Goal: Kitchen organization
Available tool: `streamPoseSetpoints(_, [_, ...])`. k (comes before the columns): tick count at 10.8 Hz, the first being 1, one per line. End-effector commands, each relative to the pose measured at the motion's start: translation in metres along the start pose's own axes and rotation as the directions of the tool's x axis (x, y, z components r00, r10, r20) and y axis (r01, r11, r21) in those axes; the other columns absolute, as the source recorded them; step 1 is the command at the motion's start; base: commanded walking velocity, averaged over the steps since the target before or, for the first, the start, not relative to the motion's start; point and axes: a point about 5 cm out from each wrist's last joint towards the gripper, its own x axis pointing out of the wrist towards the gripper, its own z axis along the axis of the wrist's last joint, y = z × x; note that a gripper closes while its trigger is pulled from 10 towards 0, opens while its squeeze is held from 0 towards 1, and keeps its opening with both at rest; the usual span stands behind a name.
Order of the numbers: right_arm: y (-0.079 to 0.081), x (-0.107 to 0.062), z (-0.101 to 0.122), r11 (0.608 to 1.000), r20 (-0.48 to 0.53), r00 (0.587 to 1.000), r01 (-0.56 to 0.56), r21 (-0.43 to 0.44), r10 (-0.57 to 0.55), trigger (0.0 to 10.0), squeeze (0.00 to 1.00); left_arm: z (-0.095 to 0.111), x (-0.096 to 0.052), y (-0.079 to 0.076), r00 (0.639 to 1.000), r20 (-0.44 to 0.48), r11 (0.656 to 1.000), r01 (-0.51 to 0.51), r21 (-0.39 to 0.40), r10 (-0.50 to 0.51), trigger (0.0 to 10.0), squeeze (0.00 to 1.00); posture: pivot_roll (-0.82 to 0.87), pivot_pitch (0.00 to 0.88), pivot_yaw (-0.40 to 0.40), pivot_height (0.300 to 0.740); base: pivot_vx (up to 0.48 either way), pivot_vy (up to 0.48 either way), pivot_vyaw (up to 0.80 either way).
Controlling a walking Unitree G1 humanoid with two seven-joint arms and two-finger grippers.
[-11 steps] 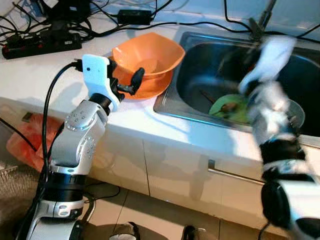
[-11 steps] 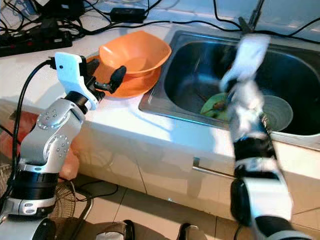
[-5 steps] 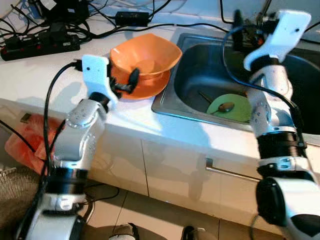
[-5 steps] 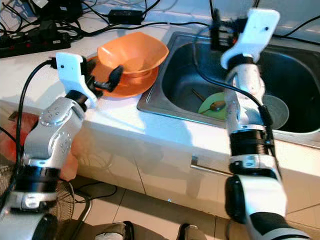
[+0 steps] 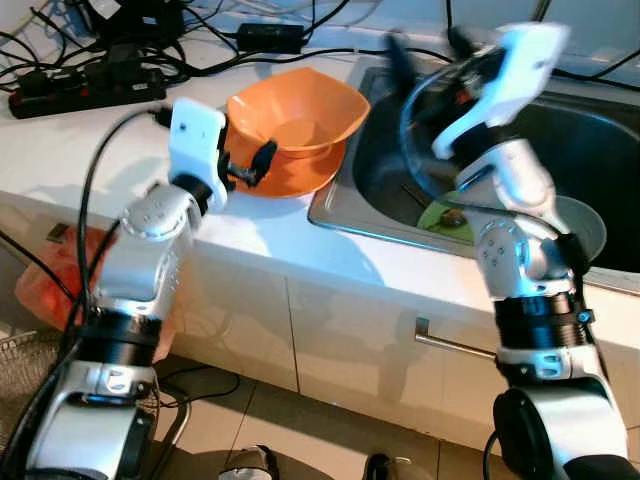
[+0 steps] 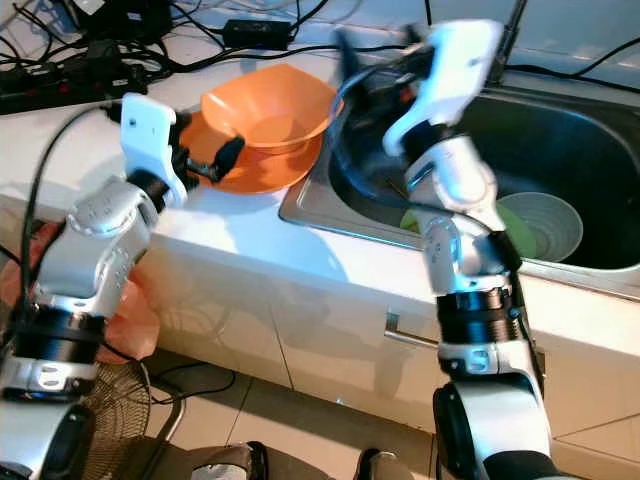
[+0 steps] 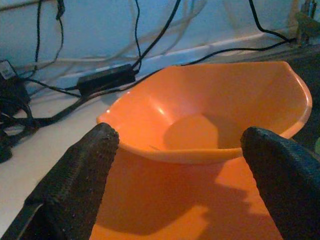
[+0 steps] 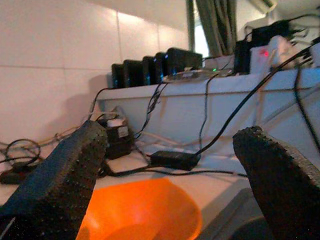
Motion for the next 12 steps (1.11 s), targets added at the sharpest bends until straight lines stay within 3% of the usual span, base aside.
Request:
streamPoseSetpoints(1, [0.003,-0.002,0.003,1.000,0.006,1.000,-0.021,0.011,0.020,10.0,0.00,0.003,0.001,0.002,1.000,0.009,1.000,0.003,0.010,-0.004,10.0,0.00,0.07,0.109,0.029,0.740,0.000,0.000,0.00])
streamPoseSetpoints(2, [0.004,-0.004,0.000,0.999,-0.013,0.999,-0.029,0.013,0.029,10.0,0.00,0.000,0.000,0.004,0.999,0.003,0.990,-0.034,-0.134,0.035,10.0,0.00,0.07,0.109,0.028,0.740,0.000,0.000,0.00])
streamPoseSetpoints(4, [0.006,-0.006,0.001,0.999,-0.029,0.999,-0.037,0.015,0.037,10.0,0.00,-0.007,0.003,0.010,0.994,-0.032,0.963,-0.109,-0.248,0.104,10.0,0.00,0.07,0.107,0.029,0.740,0.000,0.000,0.00])
streamPoseSetpoints(6, [0.008,-0.007,-0.001,0.999,-0.039,0.998,-0.039,0.021,0.040,10.0,0.00,-0.003,0.011,0.021,0.979,-0.043,0.903,-0.200,-0.380,0.199,10.0,0.00,0.07,0.107,0.029,0.740,0.000,0.000,0.00])
streamPoseSetpoints(8, [0.016,-0.009,-0.003,0.995,-0.064,0.994,-0.089,0.036,0.092,10.0,0.00,0.007,0.021,0.022,0.978,-0.052,0.826,-0.197,-0.528,0.200,10.0,0.00,0.07,0.107,0.035,0.740,0.000,0.000,0.00])
streamPoseSetpoints(12, [0.034,-0.030,-0.017,0.953,-0.193,0.933,-0.300,0.054,0.304,10.0,0.00,0.003,0.028,0.032,0.974,-0.126,0.726,-0.225,-0.651,0.188,10.0,0.00,0.06,0.107,0.043,0.740,0.000,0.000,0.00])
